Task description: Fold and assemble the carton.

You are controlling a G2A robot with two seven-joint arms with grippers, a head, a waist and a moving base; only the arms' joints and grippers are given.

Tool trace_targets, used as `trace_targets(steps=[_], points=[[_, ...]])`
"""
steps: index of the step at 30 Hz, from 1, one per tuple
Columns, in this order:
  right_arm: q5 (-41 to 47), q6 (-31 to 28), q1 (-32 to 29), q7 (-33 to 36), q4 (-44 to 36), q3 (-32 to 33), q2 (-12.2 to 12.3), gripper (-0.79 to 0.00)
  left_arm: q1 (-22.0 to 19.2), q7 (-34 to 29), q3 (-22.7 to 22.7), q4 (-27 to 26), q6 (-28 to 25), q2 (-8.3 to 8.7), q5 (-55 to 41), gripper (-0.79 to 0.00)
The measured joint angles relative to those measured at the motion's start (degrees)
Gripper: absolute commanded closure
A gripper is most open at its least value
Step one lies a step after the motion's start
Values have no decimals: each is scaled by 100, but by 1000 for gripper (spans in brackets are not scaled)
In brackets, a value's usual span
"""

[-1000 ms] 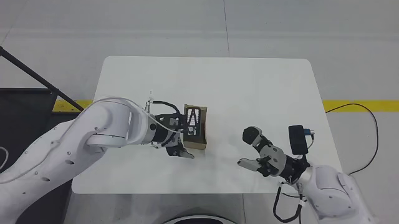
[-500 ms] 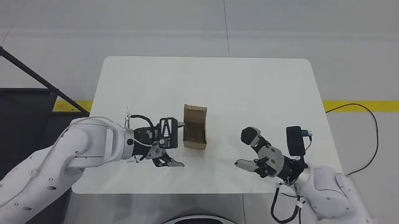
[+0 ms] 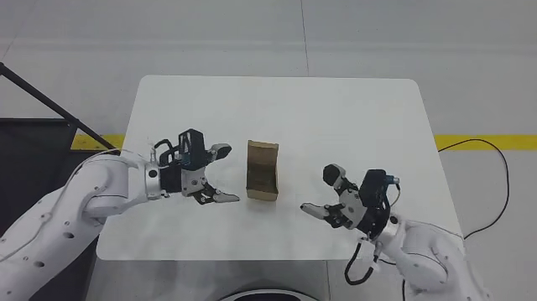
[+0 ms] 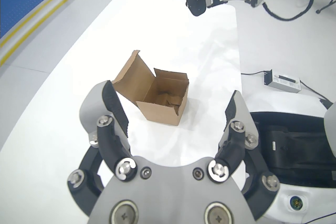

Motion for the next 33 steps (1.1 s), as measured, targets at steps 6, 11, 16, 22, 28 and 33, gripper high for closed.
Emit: trace_targets(steps=[6,11,16,22,28,33], points=[[-864,424,63,-498,173,-244,-54,-785,435,856,-120,649,286,-50,-39,-785],[-820,411,62,-483,170,-240,-53,-785,436,863,-119,663,297,-51,-46,-785],[-952,378,92,-449,149,-299,-54,-785,436,863,-119,663,296,-51,-45,-785],[-2491,461,212,-582,299,-702,-83,-785,299,821,-77,731,317,-118,202,-785],[-3418,697,365,-724,586,-1199,-158,-785,-34,1158,293,1302,85,-325,465,-785],[-3594,1057,631,-587,876,-1617,-278,-785,-505,1261,781,1812,-121,-590,356,-785]])
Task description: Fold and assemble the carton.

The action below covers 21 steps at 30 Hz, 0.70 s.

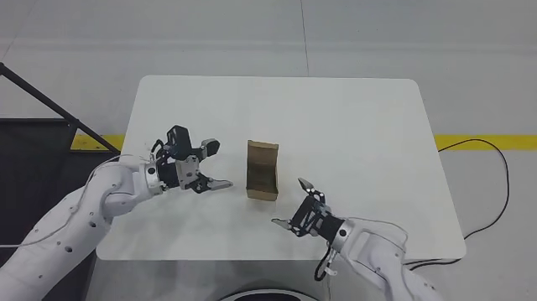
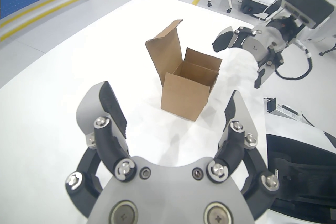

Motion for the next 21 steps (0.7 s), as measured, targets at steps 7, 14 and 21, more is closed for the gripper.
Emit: trace_targets(steps=[7,14,21], points=[[193,391,237,61,311,-328,-146,-785,-635,226,571,563,-407,-352,407,-785],[313,396,396,60,598,-445,-229,-785,-1004,590,951,1002,-694,-626,1115,-785],[394,438,495,162,716,-483,-289,-785,-1086,1021,1126,1236,-684,-791,1764,-785]])
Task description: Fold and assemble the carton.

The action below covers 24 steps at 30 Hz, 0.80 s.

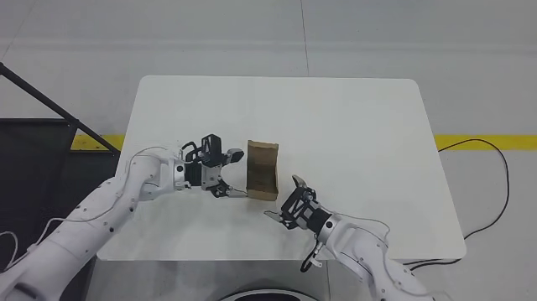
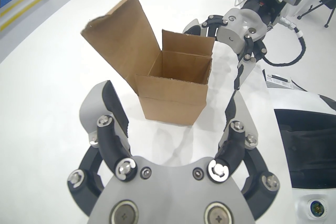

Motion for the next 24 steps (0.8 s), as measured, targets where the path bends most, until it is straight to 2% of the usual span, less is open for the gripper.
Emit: trace_targets(steps=[7,18,24], points=[[30,17,7,30,0,21,-34,-785,117,338,48,87,193,-82,464,-785],[35,54,188,309,119,-18,-116,-785,184,350,27,172,244,-194,558,-785],[-411,-592,443,243,222,34,-88,-785,166,259,24,219,168,-256,557,-785]])
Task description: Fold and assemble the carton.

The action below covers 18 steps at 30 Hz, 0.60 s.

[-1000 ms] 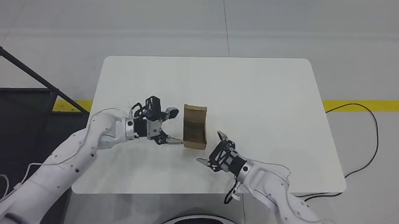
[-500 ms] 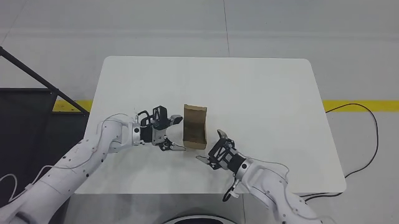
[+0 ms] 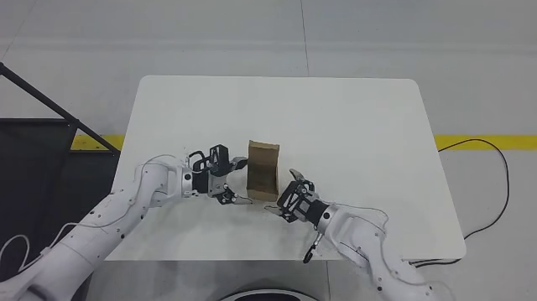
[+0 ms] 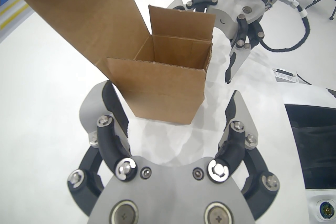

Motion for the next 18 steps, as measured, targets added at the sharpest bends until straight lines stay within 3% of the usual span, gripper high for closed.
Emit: trace_targets(steps=[8,18], points=[[97,-957,396,37,291,180,27,-785,-57,-38,-21,54,-154,-69,104,-785],[214,-1134,693,176,516,64,-45,-785,-102,5,-37,115,-309,-145,278,-785]])
